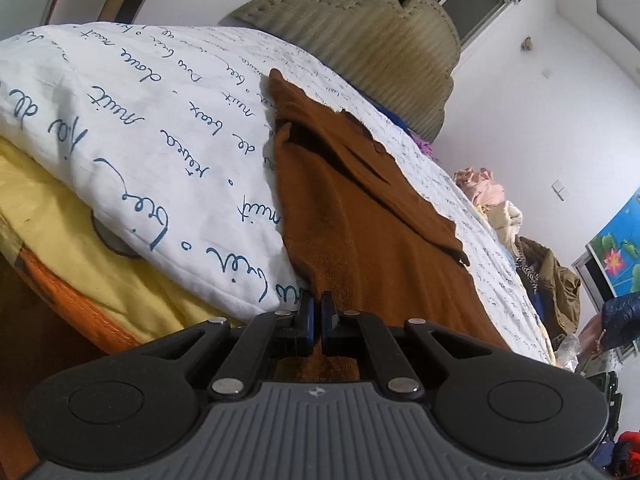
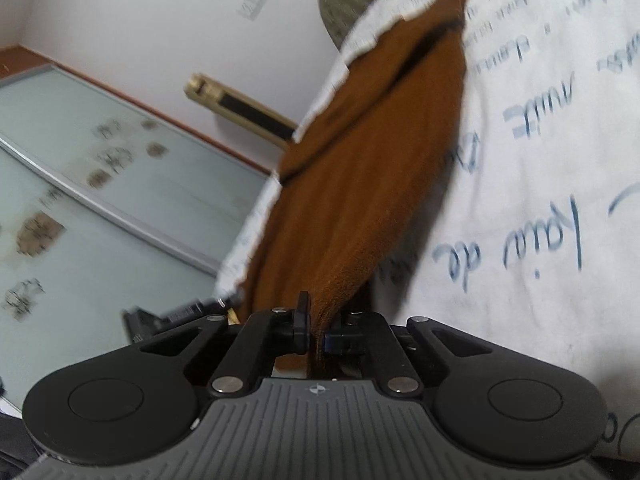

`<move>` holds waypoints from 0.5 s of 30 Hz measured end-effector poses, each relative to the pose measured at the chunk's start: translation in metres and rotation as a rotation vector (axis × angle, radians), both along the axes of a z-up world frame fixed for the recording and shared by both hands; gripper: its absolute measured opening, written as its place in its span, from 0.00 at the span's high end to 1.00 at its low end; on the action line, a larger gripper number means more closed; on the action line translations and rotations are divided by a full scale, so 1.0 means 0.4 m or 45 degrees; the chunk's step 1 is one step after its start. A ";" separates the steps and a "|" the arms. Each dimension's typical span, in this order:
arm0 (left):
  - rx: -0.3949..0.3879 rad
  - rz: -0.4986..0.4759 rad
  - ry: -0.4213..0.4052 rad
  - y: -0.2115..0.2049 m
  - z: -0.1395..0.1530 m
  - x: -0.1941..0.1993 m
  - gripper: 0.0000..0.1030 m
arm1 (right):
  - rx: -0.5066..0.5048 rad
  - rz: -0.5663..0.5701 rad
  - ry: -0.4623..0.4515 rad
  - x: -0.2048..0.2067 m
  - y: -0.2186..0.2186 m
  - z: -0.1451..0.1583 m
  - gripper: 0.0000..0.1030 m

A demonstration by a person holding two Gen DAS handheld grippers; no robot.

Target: Fold small clothes

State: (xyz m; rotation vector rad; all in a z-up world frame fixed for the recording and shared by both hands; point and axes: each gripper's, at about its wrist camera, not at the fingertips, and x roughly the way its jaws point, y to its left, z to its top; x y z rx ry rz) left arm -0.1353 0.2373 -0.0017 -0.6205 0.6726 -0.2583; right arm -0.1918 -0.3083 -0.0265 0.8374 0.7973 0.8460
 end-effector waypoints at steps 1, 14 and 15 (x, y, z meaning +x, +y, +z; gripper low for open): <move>-0.006 -0.006 -0.007 0.000 0.001 -0.002 0.97 | 0.031 -0.005 -0.018 -0.001 -0.010 0.009 0.91; -0.082 -0.050 0.027 -0.006 -0.027 0.002 0.97 | -0.008 -0.074 -0.004 0.012 -0.054 -0.002 0.91; -0.075 -0.045 0.038 -0.002 -0.029 0.002 0.97 | -0.007 -0.071 0.002 0.013 -0.049 -0.005 0.91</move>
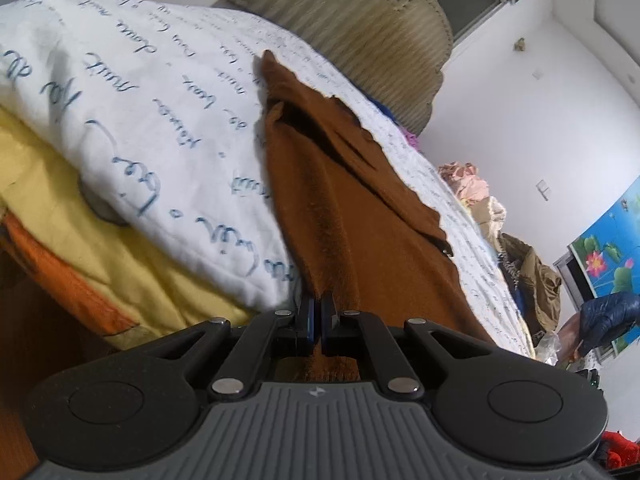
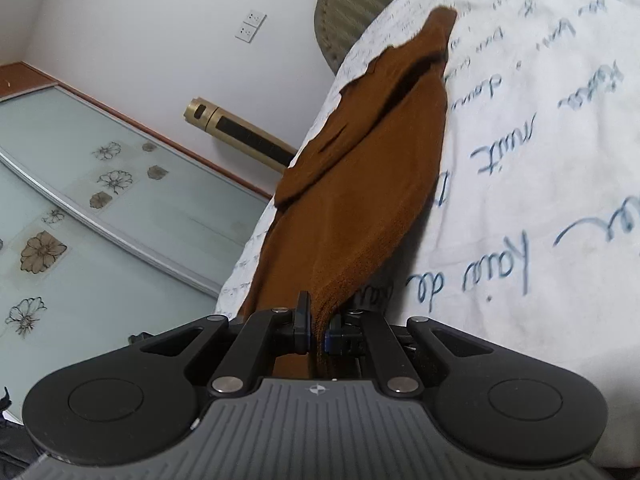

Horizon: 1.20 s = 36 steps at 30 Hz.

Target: Fold small clothes

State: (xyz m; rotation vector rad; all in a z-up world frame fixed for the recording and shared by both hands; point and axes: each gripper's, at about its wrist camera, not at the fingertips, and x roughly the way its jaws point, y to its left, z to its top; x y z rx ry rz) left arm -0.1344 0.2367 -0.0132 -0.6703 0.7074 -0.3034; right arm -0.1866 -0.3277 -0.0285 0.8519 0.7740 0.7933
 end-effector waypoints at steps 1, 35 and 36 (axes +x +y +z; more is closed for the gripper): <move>0.007 0.001 -0.003 0.004 -0.003 -0.001 0.97 | -0.025 -0.009 0.005 0.003 0.003 0.000 0.91; 0.109 -0.253 -0.073 -0.081 -0.023 -0.052 0.66 | -0.016 0.083 0.013 -0.011 -0.018 -0.045 0.56; 0.104 -0.269 -0.067 -0.083 -0.028 -0.050 0.72 | -0.014 0.082 0.012 -0.012 -0.019 -0.046 0.56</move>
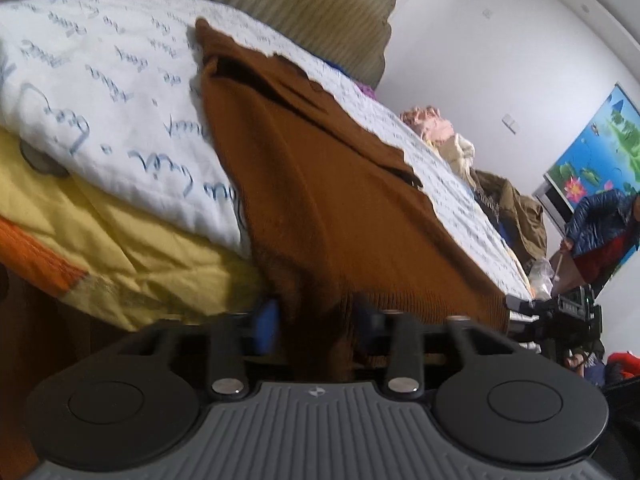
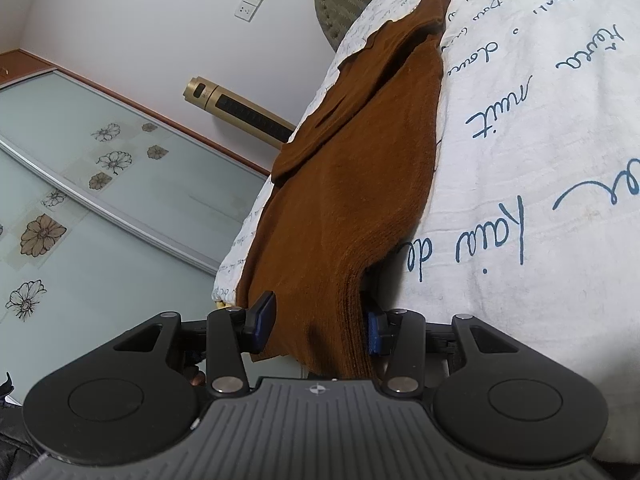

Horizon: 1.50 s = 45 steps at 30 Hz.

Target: Fold small clothes

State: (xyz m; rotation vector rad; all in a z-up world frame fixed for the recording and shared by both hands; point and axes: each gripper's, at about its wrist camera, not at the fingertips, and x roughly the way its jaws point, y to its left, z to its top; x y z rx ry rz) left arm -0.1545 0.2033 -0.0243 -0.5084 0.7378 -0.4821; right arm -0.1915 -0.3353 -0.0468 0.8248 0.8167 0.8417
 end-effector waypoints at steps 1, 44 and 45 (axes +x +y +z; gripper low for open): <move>-0.010 -0.018 0.004 -0.003 -0.005 0.001 0.78 | 0.001 -0.001 0.001 -0.001 0.000 -0.001 0.56; -0.390 0.139 -0.082 0.102 0.084 0.211 0.90 | 0.080 -0.181 -0.112 0.213 0.025 0.118 0.88; -0.379 0.150 -0.077 0.103 0.082 0.227 0.90 | 0.074 -0.194 -0.106 0.229 0.027 0.115 0.88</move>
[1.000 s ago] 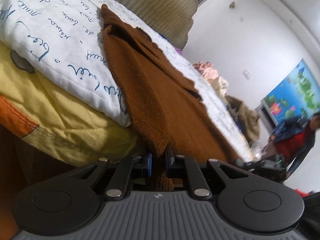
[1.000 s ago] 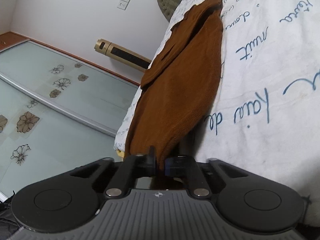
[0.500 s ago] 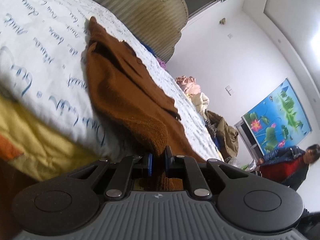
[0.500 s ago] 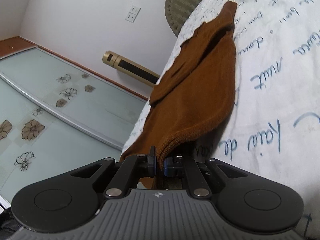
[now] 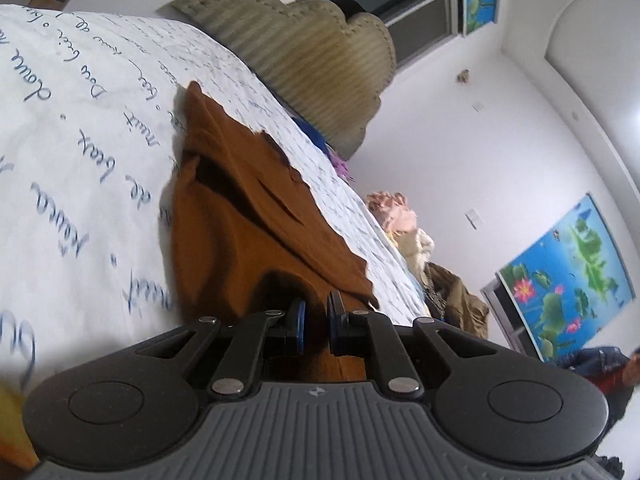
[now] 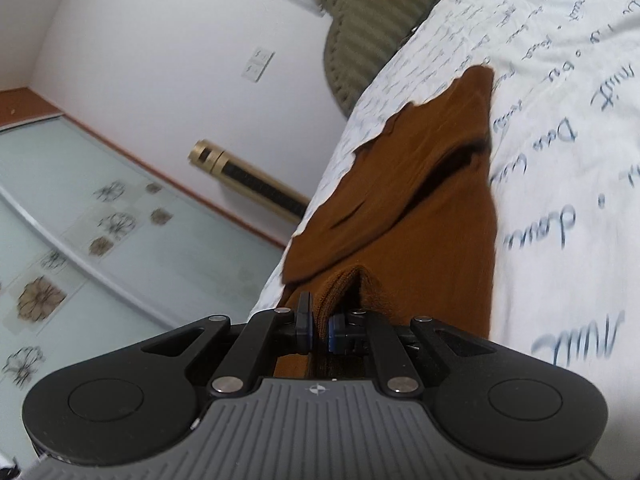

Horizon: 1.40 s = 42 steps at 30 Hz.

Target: Fold small clothes

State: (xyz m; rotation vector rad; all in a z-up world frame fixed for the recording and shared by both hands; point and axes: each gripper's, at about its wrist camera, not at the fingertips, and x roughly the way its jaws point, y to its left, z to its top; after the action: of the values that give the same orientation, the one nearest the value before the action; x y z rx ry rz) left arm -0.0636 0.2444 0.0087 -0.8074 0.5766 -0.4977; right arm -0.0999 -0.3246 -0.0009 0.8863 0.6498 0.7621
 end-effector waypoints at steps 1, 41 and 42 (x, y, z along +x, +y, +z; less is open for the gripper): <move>0.007 0.010 0.009 0.000 -0.004 0.012 0.90 | -0.003 -0.013 0.007 0.015 0.002 -0.004 0.88; 0.031 0.150 0.193 -0.016 0.004 0.203 0.97 | -0.077 -0.055 -0.040 0.252 0.077 0.049 0.88; 0.016 0.159 0.189 -0.015 0.010 0.222 0.97 | -0.075 -0.064 -0.047 0.263 0.078 0.057 0.88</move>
State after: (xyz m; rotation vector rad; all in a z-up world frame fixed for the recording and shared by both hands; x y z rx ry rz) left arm 0.0250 0.2385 0.0128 -0.8677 0.6611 -0.3208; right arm 0.0052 -0.2934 0.0218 0.8301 0.6118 0.7092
